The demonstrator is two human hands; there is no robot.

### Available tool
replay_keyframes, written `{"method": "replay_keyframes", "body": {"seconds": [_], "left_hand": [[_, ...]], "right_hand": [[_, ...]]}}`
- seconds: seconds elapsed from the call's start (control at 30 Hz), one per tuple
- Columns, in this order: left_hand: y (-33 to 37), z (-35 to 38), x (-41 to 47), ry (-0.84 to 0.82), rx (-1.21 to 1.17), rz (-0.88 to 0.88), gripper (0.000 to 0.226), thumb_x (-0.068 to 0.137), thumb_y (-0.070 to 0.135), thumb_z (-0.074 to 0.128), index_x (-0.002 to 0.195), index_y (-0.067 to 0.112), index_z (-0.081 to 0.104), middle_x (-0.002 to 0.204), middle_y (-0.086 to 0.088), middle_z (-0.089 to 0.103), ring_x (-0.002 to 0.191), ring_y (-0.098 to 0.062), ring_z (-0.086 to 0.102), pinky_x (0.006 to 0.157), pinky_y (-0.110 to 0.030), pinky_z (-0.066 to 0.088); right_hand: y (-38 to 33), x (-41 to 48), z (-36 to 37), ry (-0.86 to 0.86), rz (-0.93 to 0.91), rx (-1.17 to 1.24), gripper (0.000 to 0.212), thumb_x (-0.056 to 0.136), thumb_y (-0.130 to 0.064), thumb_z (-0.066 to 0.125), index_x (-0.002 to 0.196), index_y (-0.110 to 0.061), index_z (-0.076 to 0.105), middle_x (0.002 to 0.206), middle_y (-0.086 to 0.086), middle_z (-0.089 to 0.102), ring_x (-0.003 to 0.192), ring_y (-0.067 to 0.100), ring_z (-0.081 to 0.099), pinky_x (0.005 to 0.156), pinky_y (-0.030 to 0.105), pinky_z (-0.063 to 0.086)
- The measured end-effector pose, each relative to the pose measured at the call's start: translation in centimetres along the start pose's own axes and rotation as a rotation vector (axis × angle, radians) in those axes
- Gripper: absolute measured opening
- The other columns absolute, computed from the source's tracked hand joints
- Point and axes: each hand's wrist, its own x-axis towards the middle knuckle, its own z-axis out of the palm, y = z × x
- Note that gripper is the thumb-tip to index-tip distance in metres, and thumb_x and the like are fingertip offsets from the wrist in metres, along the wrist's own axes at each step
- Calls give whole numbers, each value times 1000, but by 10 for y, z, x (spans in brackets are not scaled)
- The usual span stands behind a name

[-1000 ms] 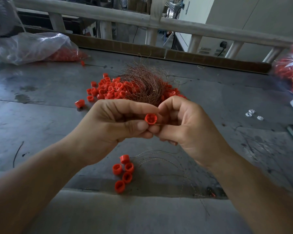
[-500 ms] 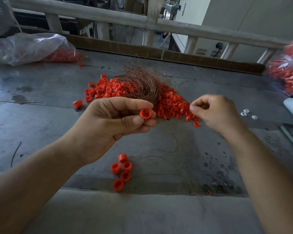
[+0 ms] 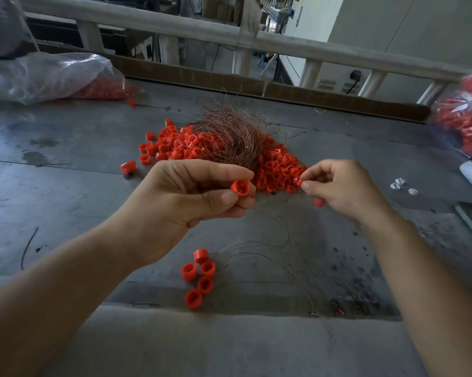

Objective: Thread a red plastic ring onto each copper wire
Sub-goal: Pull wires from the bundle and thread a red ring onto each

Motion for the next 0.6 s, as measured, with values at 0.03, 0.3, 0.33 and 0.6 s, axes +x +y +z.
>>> {"method": "replay_keyframes", "body": {"seconds": [0.03,0.3,0.33,0.6], "left_hand": [[0,0,0,1,19,-5,28,58,10,69,85,18,76,82,-6,73,77,-16,70,65,-20,54],[-3,-1,1,31,97,-45,29,62,12,66,87,22,75,81,-4,73,77,-15,70,66,-18,53],[-3,-1,1,36,95,-49,28,62,13,68,87,21,75,80,-6,73,77,-16,70,65,-19,53],[-3,2,2,80,107,-69,20,59,7,63,78,8,70,75,-10,71,70,-17,69,61,-19,54]], "right_hand": [[-7,-3,-1,-37,10,168,22,80,2,64,70,-17,60,62,1,61,56,12,57,55,25,47],[-49,-34,7,-366,17,726,16,61,-16,61,76,-14,65,62,2,68,53,8,62,48,16,48],[-51,-35,9,-381,11,745,16,60,-16,60,75,-15,66,62,2,68,52,8,62,47,16,48],[-51,-39,14,-473,-1,848,18,62,-14,62,79,-11,67,64,3,67,55,8,61,50,17,50]]}}
